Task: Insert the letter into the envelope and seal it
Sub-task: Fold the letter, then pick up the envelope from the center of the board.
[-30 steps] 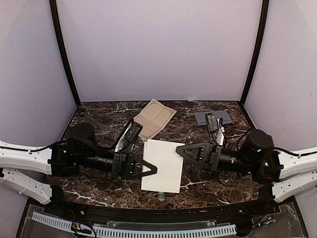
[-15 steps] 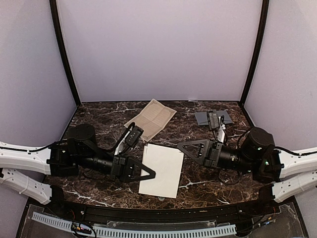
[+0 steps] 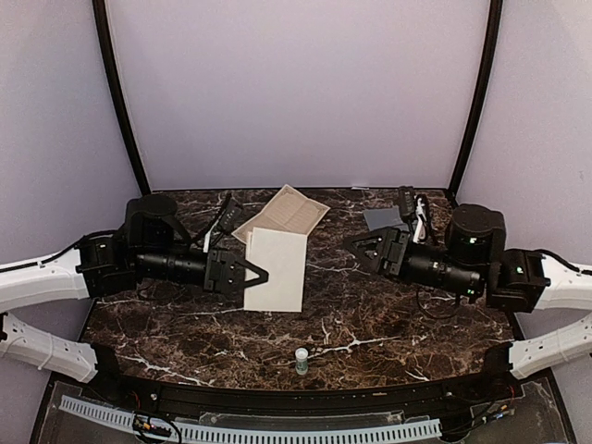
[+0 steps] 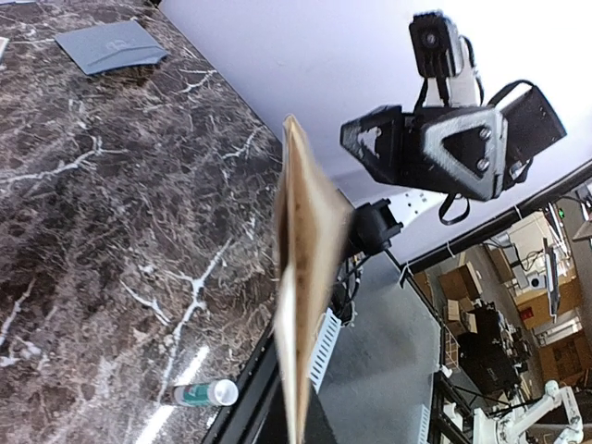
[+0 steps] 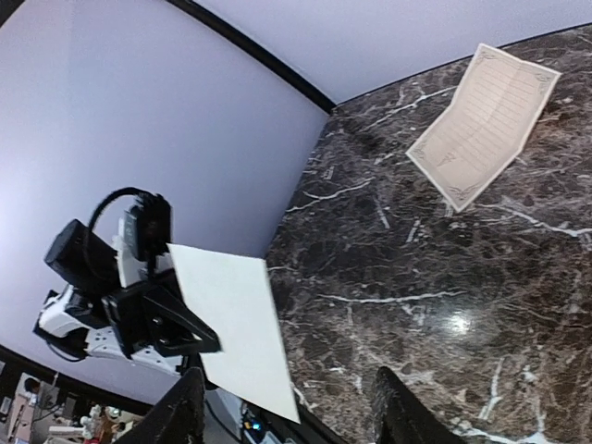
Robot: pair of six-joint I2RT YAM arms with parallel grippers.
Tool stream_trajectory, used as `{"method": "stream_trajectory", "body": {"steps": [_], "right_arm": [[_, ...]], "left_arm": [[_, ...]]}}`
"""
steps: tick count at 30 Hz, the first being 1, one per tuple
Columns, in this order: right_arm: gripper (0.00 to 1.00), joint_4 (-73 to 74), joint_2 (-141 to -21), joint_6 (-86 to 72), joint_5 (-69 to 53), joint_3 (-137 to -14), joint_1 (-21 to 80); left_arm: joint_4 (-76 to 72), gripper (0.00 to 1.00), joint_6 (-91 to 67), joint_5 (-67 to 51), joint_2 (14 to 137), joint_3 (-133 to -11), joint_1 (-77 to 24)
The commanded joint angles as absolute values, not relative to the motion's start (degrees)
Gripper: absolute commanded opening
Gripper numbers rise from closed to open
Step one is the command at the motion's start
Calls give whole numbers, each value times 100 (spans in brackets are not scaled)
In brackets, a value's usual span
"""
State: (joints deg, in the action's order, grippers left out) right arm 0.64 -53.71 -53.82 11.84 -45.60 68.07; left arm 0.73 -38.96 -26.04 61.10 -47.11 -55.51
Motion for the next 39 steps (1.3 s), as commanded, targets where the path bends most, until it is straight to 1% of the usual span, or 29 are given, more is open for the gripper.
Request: {"method": "stream_trajectory", "body": {"steps": [1, 5, 7, 8, 9, 10, 12, 15, 18, 25, 28, 32, 39], "right_arm": [[63, 1592, -5342, -5834, 1219, -4702, 6204], [72, 2200, -5443, -5851, 1078, -4803, 5515], [75, 2351, -5504, -5810, 915, -4848, 5093], [77, 2341, -5535, -5769, 769, -4851, 4891], [78, 2281, -5570, -5722, 597, -4839, 4674], [79, 2228, -5615, -5700, 446, -4830, 4464], [80, 2190, -5779, -5672, 175, -4818, 4025], [81, 2181, -6245, -5545, -193, -4803, 3327], [81, 1935, -6633, -5492, -325, -4755, 2759], [81, 733, -7471, -5822, -378, -4553, 1948], [80, 469, -7960, -5913, -439, -4609, 1605], [74, 120, -8633, -5853, -717, -4842, 1315], [74, -137, -9430, -5757, -691, -5362, 1108]], "left_arm": [[958, 0, -2632, -3515, 6298, -5396, -4681], [989, 0, -2026, -3808, 6679, -5579, -3832], [632, 0, -1943, -3981, 6706, -5383, -3383], [220, 0, -1973, -4100, 6706, -5289, -3058], [-18, 0, -2069, -4367, 6713, -5082, -2891], [-453, 0, -2120, -4482, 6723, -4984, -2610], [-765, 0, -2114, -4647, 6777, -4796, -2316], [-418, 0, -1448, -4127, 6950, -4895, -2229], [116, 0, -1187, -3737, 7005, -5088, -2215], [-168, 0, -1421, -3918, 6909, -4889, -2215], [-175, 0, -1447, -3977, 6912, -4900, -2215], [-264, 0, -1501, -4073, 6869, -4847, -2215], [-272, 0, -1500, -4090, 6866, -4839, -2215]]}}
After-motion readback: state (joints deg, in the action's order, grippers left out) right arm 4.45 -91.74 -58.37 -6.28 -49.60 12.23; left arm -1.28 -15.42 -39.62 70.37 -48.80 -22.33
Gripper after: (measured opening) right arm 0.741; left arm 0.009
